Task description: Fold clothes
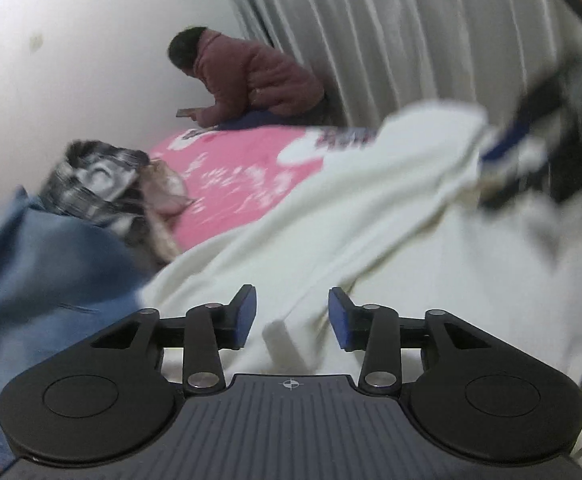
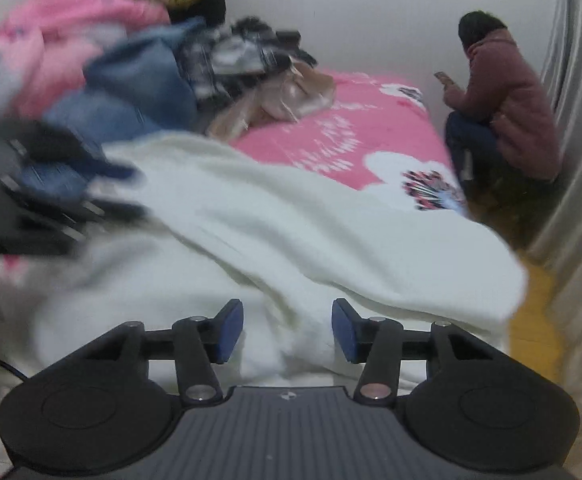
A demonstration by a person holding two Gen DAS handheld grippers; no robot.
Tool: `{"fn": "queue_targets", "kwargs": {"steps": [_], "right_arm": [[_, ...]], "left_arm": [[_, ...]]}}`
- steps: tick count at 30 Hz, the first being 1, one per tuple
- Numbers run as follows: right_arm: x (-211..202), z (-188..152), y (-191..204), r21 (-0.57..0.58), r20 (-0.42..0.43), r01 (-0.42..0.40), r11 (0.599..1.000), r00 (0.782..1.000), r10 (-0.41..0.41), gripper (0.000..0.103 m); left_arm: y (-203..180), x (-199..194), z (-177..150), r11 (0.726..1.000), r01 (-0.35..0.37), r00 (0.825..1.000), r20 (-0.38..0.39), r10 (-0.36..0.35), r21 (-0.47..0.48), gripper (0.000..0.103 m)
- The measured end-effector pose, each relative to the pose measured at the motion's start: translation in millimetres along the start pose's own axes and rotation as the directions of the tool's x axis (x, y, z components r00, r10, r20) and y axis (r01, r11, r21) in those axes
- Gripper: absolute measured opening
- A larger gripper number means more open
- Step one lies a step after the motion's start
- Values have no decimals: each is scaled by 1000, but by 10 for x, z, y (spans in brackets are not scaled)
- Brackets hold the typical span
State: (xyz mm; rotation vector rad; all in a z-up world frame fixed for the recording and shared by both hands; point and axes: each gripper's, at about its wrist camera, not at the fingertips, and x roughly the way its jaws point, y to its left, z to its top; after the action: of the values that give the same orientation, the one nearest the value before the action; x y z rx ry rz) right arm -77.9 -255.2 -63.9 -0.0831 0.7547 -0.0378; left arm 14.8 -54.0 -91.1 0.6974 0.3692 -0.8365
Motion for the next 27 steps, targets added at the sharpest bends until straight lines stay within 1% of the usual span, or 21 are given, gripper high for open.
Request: {"fn": "queue_targets", "kwargs": {"steps": [1, 2, 4, 5, 6, 7, 9, 11, 13, 14, 15, 17, 18, 19, 21, 22, 23, 24, 25, 26, 27], "right_arm": [[20, -12, -17, -7, -16, 20, 1000, 1000, -20, 52], [42, -12, -37, -3, -18, 21, 1000, 1000, -21, 52], [96, 3, -42, -8, -13, 25, 1000, 1000, -25, 52], [130, 14, -18, -24, -11, 38, 999, 999, -38, 47], [163, 25, 7, -40, -9, 50, 998, 999, -51, 32], [197, 37, 32, -56, -7, 63, 996, 998, -63, 22], [97, 100, 40, -67, 41, 100, 993, 994, -97, 17], [-151, 198, -6, -61, 119, 135, 989, 985, -127, 17], [-397, 281, -26, -88, 173, 168, 982, 973, -151, 17], [-452, 306, -42, -108, 166, 169, 980, 975, -150, 18], [-442, 281, -57, -121, 132, 147, 982, 983, -131, 18], [-353, 167, -77, -143, 41, 88, 986, 996, -83, 18], [-260, 77, -64, -167, -24, 45, 985, 998, -50, 18], [-188, -17, -30, -197, -74, 17, 980, 997, -32, 18], [-155, -177, 65, -276, -98, 24, 961, 994, -53, 22], [-191, -205, 79, -291, -100, 36, 956, 993, -68, 25], [-239, -219, 83, -299, -101, 48, 953, 992, -82, 37], [-294, -211, 40, -282, -108, 61, 957, 990, -95, 48], [-349, -196, -17, -257, -118, 75, 963, 987, -108, 49], [-414, -168, -103, -222, -116, 83, 972, 987, -111, 49], [-481, -135, -197, -183, -110, 90, 979, 988, -111, 52]], "left_arm": [[-9, 40, -32, 1000, 5, 1000, -18, -4, 20, 40], [-21, 77, -54, 999, 23, 999, -32, -22, 28, 40], [-78, 154, -70, 999, 23, 999, -40, -21, 46, 38], [-102, 181, -65, 998, -3, 999, -43, 6, 60, 16], [-110, 177, -39, 997, -47, 998, -42, 50, 64, 6], [-76, 128, 10, 996, -72, 997, -20, 73, 46, 6], [48, -66, 168, 995, -97, 995, 39, 97, -2, 6], [171, -308, 362, 996, -81, 992, 96, 83, -27, 6], [207, -411, 445, 1000, 8, 999, 45, -7, -20, 6], [196, -374, 437, 998, 62, 998, -10, -63, -27, 8], [161, -275, 347, 993, 107, 991, -80, -110, -43, 11], [85, -52, 124, 982, 173, 958, -219, -186, -77, 13], [71, 32, 41, 977, 189, 942, -264, -209, -98, 14], [96, 32, 23, 973, 194, 938, -266, -222, -129, 15], [188, -38, 52, 960, 203, 934, -254, -249, -195, 31], [250, -88, 87, 950, 212, 928, -257, -269, -229, 32], [324, -144, 120, 937, 223, 922, -253, -292, -271, 32], [422, -207, 149, 914, 244, 914, -237, -329, -325, 32], [540, -264, 180, 883, 267, 907, -209, -366, -387, 32], [639, -293, 217, 855, 272, 908, -175, -379, -441, 32], [749, -317, 258, 837, 250, 924, -137, -356, -487, 32]]}}
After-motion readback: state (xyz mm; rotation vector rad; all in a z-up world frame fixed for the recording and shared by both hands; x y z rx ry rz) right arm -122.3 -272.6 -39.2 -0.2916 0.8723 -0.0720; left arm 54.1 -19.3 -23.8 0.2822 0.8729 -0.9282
